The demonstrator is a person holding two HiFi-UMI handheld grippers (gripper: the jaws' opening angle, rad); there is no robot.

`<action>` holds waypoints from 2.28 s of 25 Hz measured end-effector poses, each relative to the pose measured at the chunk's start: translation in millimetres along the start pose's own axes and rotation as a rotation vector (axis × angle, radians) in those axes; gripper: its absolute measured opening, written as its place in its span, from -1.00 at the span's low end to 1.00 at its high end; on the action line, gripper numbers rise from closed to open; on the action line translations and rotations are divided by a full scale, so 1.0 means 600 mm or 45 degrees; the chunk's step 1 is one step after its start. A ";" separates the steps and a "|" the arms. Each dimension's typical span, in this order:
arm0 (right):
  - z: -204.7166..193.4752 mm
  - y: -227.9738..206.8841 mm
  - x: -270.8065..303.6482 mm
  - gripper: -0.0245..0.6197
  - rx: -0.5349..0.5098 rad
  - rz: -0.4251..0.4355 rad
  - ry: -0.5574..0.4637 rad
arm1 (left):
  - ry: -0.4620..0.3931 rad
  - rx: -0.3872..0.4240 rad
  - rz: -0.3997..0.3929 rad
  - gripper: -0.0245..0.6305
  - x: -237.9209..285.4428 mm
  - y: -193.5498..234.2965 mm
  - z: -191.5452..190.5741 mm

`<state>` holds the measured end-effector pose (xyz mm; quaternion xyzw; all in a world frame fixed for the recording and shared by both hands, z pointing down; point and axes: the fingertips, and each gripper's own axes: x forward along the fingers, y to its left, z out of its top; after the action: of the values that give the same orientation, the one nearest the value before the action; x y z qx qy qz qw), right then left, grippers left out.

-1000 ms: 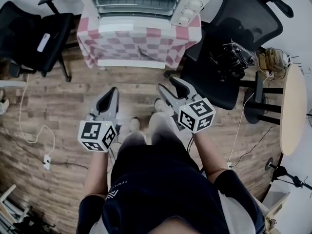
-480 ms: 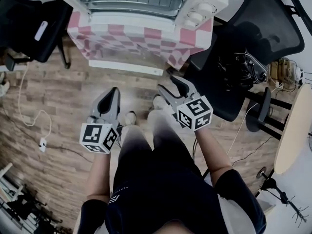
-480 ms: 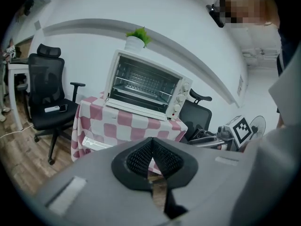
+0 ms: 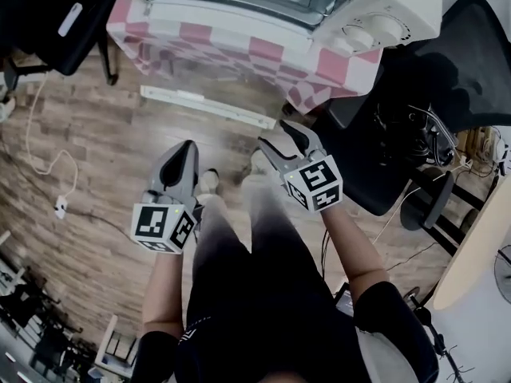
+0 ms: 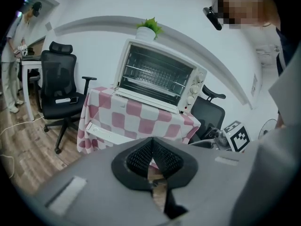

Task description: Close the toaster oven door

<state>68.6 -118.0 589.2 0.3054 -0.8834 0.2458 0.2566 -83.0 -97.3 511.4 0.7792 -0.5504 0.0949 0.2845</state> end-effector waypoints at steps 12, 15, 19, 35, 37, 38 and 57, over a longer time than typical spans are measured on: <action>-0.022 -0.024 0.081 -0.12 -0.134 0.008 -0.004 | 0.048 -0.051 0.093 -0.87 0.012 0.019 -0.040; -0.018 -0.021 0.094 -0.12 -0.196 0.028 -0.024 | 0.054 -0.066 0.119 -0.87 0.008 0.030 -0.057; -0.008 -0.016 0.106 -0.12 -0.263 0.030 -0.076 | 0.061 -0.074 0.123 -0.87 0.009 0.037 -0.070; 0.008 -0.005 0.120 -0.21 -0.422 0.003 -0.147 | 0.069 -0.068 0.100 -0.87 -0.003 0.049 -0.068; 0.009 -0.001 0.118 -0.21 -0.418 0.014 -0.146 | 0.073 -0.066 0.097 -0.87 -0.003 0.048 -0.064; 0.010 0.002 0.116 -0.22 -0.408 0.020 -0.150 | 0.076 -0.064 0.095 -0.87 -0.003 0.046 -0.061; 0.083 0.081 0.025 -0.27 -0.309 0.154 -0.233 | 0.011 0.025 0.072 -0.87 -0.052 0.003 0.004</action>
<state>11.0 -119.8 547.3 0.2396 -0.9431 0.1235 0.1948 -96.6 -74.0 495.6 0.7656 -0.5701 0.1119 0.2763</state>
